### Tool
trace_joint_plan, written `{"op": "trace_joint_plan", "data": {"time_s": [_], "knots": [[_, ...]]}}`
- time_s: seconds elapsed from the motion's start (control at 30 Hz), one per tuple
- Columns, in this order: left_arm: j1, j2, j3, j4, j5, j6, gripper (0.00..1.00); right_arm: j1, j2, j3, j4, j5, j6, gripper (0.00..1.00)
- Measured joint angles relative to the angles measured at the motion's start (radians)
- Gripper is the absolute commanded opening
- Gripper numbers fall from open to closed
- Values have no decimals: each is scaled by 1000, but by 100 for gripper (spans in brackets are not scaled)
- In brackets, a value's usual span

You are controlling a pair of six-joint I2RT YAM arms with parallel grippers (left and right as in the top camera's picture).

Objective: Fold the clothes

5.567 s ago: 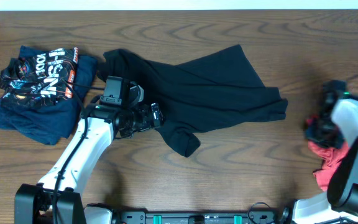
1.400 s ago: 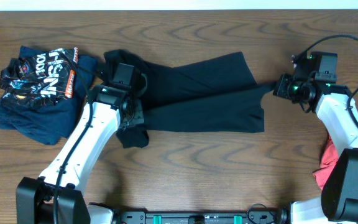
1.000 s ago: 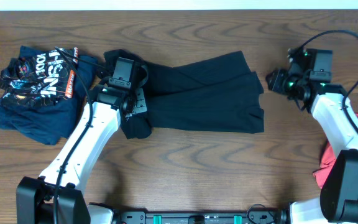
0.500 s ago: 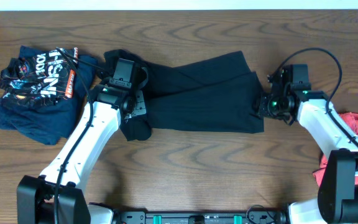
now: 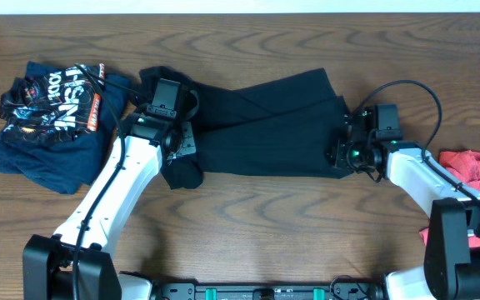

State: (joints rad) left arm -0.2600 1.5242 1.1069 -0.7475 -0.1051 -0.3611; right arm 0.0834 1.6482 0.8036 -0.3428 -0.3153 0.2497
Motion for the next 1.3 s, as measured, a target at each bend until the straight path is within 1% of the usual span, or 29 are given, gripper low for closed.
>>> {"op": "trace_joint_plan", "data": {"time_s": [0.17,0.3,0.57,0.63,0.73,0.83,0.93,1.27,1.3], "knots": [[0,0,0,0,0,0,6,22,0,-1,13,-14,0,37],[0,0,0,0,0,0,6,26,0,-1,19,-12,0,38],[0,0,0,0,0,0,6,26,5,-1,39,34,2,38],[0,0,0,0,0,0,6,26,19,-1,55,39,6,32],[0,0,0,0,0,0,6,26,39,-1,64,39,13,19],[0,0,0,0,0,0,6,26,43,-1,81,39,19,13],[0,0,0,0,0,0,6,26,43,-1,96,38,21,2],[0,0,0,-3,0,0,6,26,43,-1,132,38,28,1],[0,0,0,-5,0,0,5,25,43,-1,133,38,28,1]]}}
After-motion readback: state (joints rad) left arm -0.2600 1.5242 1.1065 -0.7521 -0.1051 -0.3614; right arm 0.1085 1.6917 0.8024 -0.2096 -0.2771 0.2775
